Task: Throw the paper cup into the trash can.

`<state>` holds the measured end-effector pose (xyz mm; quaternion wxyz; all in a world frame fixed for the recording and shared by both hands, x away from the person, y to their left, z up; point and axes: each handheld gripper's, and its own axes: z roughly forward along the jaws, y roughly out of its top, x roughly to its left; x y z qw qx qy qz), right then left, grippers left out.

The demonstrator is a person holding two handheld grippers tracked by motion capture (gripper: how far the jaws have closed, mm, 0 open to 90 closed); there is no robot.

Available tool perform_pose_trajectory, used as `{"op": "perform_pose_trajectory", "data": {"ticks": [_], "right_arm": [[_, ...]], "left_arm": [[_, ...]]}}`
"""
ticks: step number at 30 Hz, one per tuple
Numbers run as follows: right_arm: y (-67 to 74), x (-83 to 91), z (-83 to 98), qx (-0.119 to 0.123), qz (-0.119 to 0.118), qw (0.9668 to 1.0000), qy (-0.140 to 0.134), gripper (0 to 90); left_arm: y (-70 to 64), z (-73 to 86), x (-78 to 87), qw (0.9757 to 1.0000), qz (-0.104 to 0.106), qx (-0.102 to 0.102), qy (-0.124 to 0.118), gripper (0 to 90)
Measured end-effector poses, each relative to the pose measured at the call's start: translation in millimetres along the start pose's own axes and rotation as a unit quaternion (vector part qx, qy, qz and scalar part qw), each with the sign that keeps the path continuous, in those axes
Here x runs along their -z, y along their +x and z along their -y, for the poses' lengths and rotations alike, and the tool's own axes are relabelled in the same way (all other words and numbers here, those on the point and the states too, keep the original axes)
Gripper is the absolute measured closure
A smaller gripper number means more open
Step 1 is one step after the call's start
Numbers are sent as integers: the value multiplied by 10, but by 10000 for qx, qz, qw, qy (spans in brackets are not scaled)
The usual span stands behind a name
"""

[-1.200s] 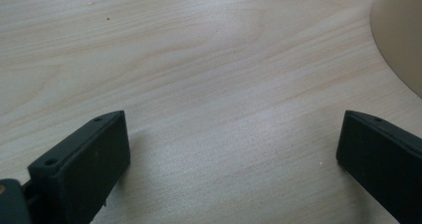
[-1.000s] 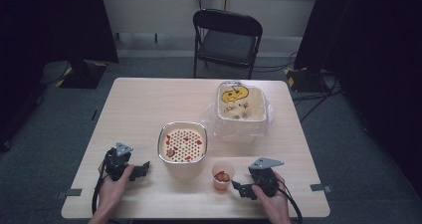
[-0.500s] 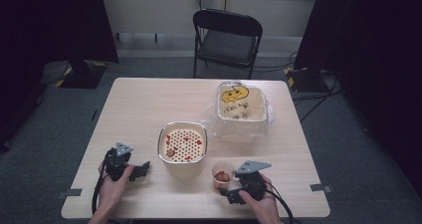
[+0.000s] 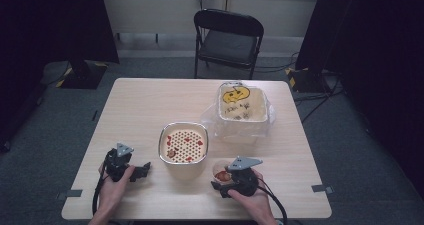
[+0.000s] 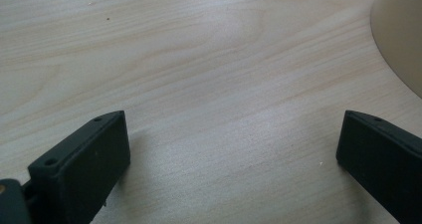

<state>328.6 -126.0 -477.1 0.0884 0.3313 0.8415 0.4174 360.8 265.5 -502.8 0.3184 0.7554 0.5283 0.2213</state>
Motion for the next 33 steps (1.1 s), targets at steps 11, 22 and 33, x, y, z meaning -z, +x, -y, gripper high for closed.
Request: {"op": "perform_pose_trajectory", "data": {"ticks": [11, 22, 33], "right_arm": [[0, -23, -12, 67, 127, 9999, -92, 358], [-92, 153, -94, -123, 204, 9991, -364, 397], [-150, 307, -332, -129, 292, 9971, -697, 409]], "left_arm": [[0, 0, 0, 10000, 1, 0, 1, 0], [0, 0, 0, 10000, 1, -1, 2, 0], [-1, 0, -1, 10000, 12, 11, -1, 0]]}}
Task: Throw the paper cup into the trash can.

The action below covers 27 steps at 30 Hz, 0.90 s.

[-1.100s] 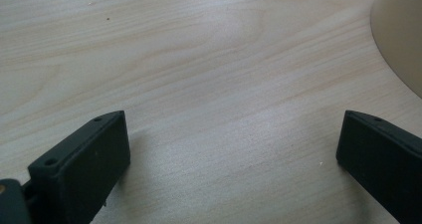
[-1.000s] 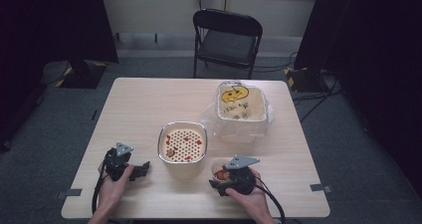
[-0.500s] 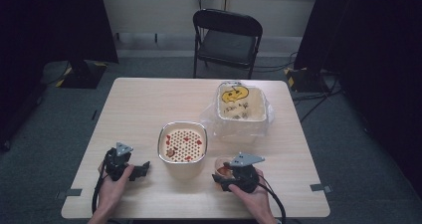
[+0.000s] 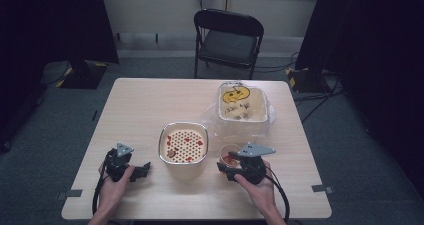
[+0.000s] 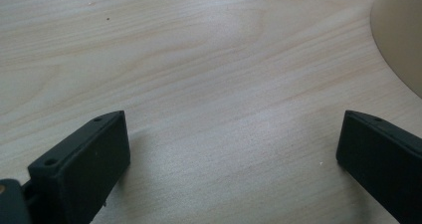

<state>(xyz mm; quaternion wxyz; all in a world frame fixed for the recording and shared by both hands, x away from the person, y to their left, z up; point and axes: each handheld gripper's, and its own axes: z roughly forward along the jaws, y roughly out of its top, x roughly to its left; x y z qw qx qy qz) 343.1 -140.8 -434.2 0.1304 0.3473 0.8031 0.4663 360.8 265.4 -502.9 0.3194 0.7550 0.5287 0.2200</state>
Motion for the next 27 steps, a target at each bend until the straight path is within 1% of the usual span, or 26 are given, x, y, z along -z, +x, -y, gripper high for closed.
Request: {"op": "perform_pose_trajectory", "data": {"ticks": [3, 4, 5, 6, 7, 9, 10, 12, 15, 16, 17, 18, 20, 25, 26, 27], "right_arm": [[-25, 53, -133, -38, -16, 9999, -104, 410], [-25, 53, -133, -38, -16, 9999, -104, 410], [-26, 64, -169, -26, -15, 9999, -146, 411], [-25, 86, -247, -17, -11, 9998, -219, 413], [-25, 86, -247, -17, -11, 9998, -219, 413], [-22, 104, -327, 20, -8, 9995, -312, 415], [-26, 120, -411, 44, 7, 9992, -388, 417], [-33, 134, -493, 43, 29, 9988, -477, 418], [-37, 139, -570, 61, 36, 9983, -576, 420], [-37, 136, -639, 62, 58, 9978, -651, 422], [-37, 136, -639, 62, 58, 9978, -651, 422], [-43, 122, -695, 60, 77, 9974, -711, 423], [-48, 109, -721, 52, 95, 9972, -744, 423], [-73, 9, -835, 46, 165, 9940, -1082, 429], [-86, -40, -876, 86, 246, 9926, -1186, 436], [-86, -40, -876, 86, 246, 9926, -1186, 436]], "left_arm": [[1, 0, 1, 10000, -6, -10, 2, 0], [1, 0, 1, 10000, -6, -10, 2, 0], [-2, 0, 0, 10000, -3, 9, -2, 0], [-1, 0, 0, 10000, -5, 0, 0, 0], [0, 0, 0, 10000, -1, -1, 0, 0], [1, -1, 1, 10000, -11, -13, 3, 0], [1, -1, 1, 10000, -11, -14, 4, 0], [0, 0, 1, 10000, -9, -5, 2, 0], [0, 0, 0, 10000, -1, -2, 2, 0], [0, 0, 1, 10000, -5, -1, 1, 0], [0, 0, 1, 10000, -9, -8, 2, 0], [1, -1, 2, 10000, -10, -14, 4, 0], [-1, 0, 0, 10000, -3, 6, 0, 0], [1, 0, 1, 10000, -11, -14, 4, 0], [2, -1, 1, 10000, -9, -15, 1, 0], [-1, 0, 0, 10000, 1, 5, -1, 0]]}}
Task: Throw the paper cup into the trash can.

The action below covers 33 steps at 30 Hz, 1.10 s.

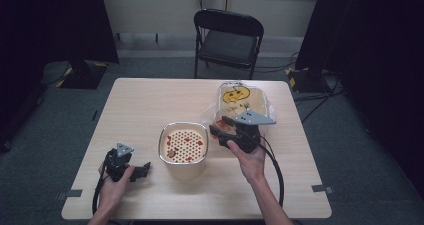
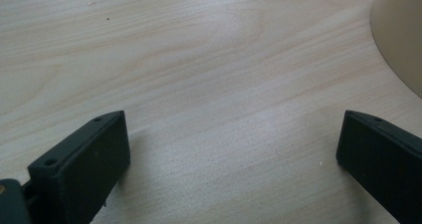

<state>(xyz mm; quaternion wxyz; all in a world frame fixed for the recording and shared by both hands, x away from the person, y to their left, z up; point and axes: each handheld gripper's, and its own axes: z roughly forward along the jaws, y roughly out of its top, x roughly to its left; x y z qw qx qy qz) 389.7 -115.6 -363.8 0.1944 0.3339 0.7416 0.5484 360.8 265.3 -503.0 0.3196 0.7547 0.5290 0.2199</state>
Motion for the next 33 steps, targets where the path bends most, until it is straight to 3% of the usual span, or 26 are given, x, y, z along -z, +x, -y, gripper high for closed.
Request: {"op": "perform_pose_trajectory", "data": {"ticks": [4, 12, 15, 20, 21, 22, 26, 27, 29, 30, 33], "right_arm": [[-29, -112, -86, 69, 154, 9995, -278, 441], [-66, -242, -192, 259, 471, 9971, -535, 441], [-58, -282, -219, 546, 741, 9940, -599, 443], [-39, -320, -250, 884, 993, 9897, -535, 442], [-10, -346, -274, 1155, 1147, 9856, -464, 442], [-10, -346, -274, 1155, 1147, 9856, -464, 442], [49, -410, -295, 1657, 1328, 9768, -289, 442], [83, -453, -279, 1952, 1413, 9704, -148, 442], [117, -499, -258, 2285, 1490, 9621, 15, 443], [117, -499, -258, 2285, 1490, 9621, 15, 443], [156, -552, -255, 2628, 1548, 9522, 194, 443]], "left_arm": [[1, 0, 0, 10000, 1, -7, 2, 0], [2, -1, 1, 10000, -2, -14, 3, 0], [1, 0, 0, 10000, 6, -2, 1, 0], [1, 0, 1, 10000, 0, -12, 3, 0], [2, -1, 0, 10000, 1, -17, 3, 0], [1, 0, 0, 10000, -1, -12, 2, 0], [2, -1, 1, 10000, -6, -16, 3, 0], [0, 0, 0, 10000, 2, -3, 1, 0], [0, 0, -1, 10000, 2, 0, -7, 0], [0, 0, -1, 10000, 2, 0, -7, 0], [-1, 0, -2, 10000, 5, 9, -8, 0]]}}
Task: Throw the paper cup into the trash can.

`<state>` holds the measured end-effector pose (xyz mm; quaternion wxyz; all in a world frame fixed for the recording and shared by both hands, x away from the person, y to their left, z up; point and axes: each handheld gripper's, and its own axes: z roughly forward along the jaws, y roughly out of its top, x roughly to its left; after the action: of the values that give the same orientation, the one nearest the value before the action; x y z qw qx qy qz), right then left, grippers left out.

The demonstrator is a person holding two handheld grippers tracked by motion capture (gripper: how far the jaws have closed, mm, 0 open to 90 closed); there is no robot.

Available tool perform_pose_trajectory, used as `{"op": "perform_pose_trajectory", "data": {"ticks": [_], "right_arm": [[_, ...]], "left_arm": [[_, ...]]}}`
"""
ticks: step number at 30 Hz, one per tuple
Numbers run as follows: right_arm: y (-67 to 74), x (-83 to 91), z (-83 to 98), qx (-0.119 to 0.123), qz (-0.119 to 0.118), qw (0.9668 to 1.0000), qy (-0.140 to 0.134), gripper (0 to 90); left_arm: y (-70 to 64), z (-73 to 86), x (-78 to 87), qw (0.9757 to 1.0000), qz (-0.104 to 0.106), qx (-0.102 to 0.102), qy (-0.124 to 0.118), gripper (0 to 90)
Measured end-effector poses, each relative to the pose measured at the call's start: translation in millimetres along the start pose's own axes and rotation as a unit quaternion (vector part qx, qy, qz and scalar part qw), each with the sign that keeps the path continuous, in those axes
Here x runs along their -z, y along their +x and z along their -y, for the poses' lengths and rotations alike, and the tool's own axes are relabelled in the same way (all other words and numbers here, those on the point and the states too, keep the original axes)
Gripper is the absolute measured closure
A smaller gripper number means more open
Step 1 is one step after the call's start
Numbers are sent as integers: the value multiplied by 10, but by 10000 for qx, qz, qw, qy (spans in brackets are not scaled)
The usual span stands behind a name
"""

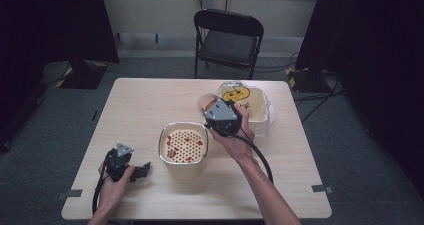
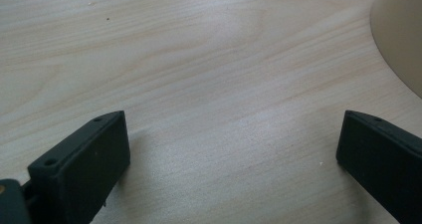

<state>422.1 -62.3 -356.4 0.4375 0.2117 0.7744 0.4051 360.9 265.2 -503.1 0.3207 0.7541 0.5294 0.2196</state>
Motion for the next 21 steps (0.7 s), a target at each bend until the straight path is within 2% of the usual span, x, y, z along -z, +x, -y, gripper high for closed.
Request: {"op": "perform_pose_trajectory", "data": {"ticks": [1, 2, 3, 4, 5, 7, 8, 11, 12, 14, 15, 16, 17, 18, 21], "right_arm": [[40, -13, -29, 306, 97, 9995, 80, 443], [63, -20, -45, 458, 132, 9988, 104, 443], [63, -20, -45, 458, 132, 9988, 104, 443], [105, -29, -70, 726, 196, 9970, 174, 443], [105, -29, -70, 726, 196, 9970, 174, 443], [163, -38, -92, 1148, 266, 9927, 240, 444], [163, -38, -92, 1148, 266, 9927, 240, 444], [241, -44, -110, 1567, 407, 9863, 319, 444], [274, -49, -122, 1834, 442, 9814, 364, 444], [315, -48, -138, 1990, 507, 9779, 394, 444], [332, -51, -151, 2117, 524, 9750, 427, 445], [349, -54, -162, 2345, 584, 9694, 433, 445], [405, -57, -179, 2778, 685, 9568, 509, 445], [405, -57, -179, 2778, 685, 9568, 509, 445], [490, -71, -194, 3308, 769, 9390, 543, 445]], "left_arm": [[2, 0, 1, 10000, 2, -17, 9, 0], [2, -1, 2, 10000, -1, -20, 11, 0], [2, -1, 2, 10000, -1, -20, 11, 0], [3, -1, 2, 10000, 0, -22, 12, 0], [0, 0, 0, 10000, 0, 0, 0, 0], [1, 0, 2, 10000, -1, -12, 9, 0], [3, -1, 2, 10000, 0, -22, 12, 0], [2, 0, 1, 10000, 3, -13, 10, 0], [2, 0, 1, 10000, 4, -12, 9, 0], [2, 0, 1, 10000, 3, -15, 10, 0], [3, -1, 2, 10000, 0, -24, 12, 0], [1, 0, 1, 10000, 0, -7, 3, 0], [1, 0, 2, 10000, 0, -12, 11, 0], [0, 0, 0, 10000, 0, -2, 1, 0], [0, 0, 0, 10000, 0, 2, -1, 0]]}}
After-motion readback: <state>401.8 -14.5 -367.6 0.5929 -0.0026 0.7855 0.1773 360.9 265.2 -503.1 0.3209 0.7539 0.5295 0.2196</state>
